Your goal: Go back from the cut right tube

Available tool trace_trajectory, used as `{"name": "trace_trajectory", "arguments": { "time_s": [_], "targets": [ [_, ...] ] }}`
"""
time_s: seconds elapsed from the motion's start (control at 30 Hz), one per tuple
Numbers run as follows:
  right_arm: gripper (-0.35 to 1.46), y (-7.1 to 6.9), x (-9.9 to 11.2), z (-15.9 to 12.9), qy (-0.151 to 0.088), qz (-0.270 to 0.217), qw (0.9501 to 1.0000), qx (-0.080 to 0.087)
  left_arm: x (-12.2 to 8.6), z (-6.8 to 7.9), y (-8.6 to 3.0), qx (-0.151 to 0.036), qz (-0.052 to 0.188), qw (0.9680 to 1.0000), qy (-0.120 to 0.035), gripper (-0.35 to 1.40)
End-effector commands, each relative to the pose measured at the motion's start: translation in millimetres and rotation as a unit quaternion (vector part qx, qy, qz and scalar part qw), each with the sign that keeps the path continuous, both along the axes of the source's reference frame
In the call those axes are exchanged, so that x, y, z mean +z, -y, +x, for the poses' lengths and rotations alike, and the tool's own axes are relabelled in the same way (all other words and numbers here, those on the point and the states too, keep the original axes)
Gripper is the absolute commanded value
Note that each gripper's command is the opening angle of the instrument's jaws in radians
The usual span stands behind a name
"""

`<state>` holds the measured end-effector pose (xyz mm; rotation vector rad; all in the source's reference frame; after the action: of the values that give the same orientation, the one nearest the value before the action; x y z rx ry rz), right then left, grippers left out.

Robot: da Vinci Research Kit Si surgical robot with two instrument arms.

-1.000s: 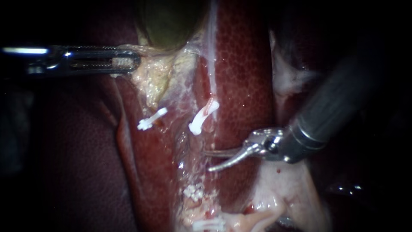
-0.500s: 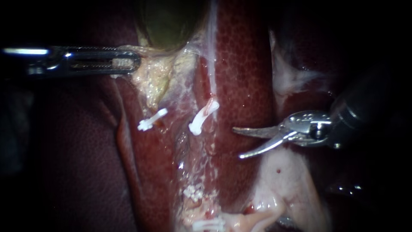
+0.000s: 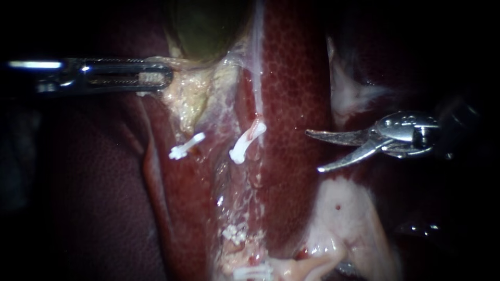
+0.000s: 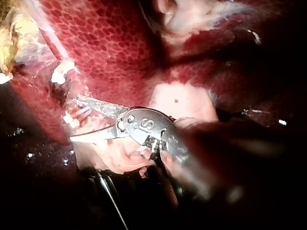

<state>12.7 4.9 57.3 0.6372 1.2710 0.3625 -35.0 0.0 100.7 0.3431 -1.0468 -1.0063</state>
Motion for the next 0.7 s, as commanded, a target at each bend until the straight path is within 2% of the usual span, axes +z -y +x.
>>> {"name": "trace_trajectory", "arguments": {
  "time_s": [0.03, 0.2, 0.33, 0.5, 0.7],
  "targets": [
    [1.43, 0.0, 0.1, 0.0, 0.001, 0.0, 1.0, 0.001, 0.4, -0.4, 0.4, 0.004, 0.0, 1.0, -0.002, -0.2],
    [1.43, 0.1, 0.1, 0.0, 0.001, 0.0, 1.0, 0.001, 2.3, -2.2, 2.0, 0.022, 0.0, 0.9998, -0.005, -0.2],
    [1.43, 0.1, 0.1, 0.0, 0.001, 0.0, 1.0, 0.001, 3.4, -3.4, 2.9, 0.027, 0.008, 0.9996, -0.004, -0.2],
    [1.43, 0.1, 0.1, 0.0, 0.001, 0.0, 1.0, 0.001, 3.9, -4.2, 3.4, 0.03, 0.011, 0.9995, -0.004, -0.2],
    [1.43, 0.1, 0.1, 0.0, 0.001, 0.0, 1.0, 0.001, 3.9, -4.4, 3.4, 0.03, 0.011, 0.9995, -0.004, -0.2]
  ]
}}
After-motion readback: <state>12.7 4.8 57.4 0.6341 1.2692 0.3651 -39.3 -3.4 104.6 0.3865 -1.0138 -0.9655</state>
